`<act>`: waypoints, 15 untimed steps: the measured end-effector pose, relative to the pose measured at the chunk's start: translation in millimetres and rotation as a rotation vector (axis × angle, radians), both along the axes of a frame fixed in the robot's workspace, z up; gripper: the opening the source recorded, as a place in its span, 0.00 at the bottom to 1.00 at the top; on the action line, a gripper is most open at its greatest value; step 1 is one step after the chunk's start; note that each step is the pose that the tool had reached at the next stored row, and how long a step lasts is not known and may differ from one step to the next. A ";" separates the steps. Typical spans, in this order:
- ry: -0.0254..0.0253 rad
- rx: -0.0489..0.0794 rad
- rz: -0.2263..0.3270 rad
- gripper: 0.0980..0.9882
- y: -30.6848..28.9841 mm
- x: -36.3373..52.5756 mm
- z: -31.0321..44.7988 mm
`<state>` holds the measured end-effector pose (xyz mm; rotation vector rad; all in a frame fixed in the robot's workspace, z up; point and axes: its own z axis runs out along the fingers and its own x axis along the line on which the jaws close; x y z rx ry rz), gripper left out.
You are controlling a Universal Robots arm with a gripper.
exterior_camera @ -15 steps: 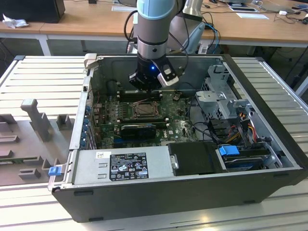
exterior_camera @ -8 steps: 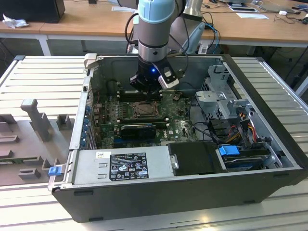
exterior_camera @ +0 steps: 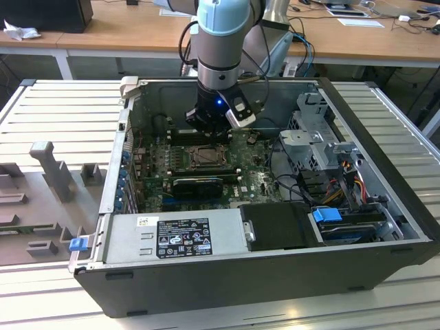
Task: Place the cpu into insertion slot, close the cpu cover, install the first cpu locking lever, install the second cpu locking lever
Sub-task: 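Install the first cpu locking lever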
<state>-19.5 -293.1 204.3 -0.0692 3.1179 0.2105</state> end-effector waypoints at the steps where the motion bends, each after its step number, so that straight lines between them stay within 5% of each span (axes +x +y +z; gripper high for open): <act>1: 0.0000 -0.002 0.000 0.01 0.0 0.0 0.0; 12: 0.0004 -0.015 0.000 0.01 -0.1 1.4 -4.1; 15: -0.0003 -0.011 0.000 0.01 0.1 1.8 1.9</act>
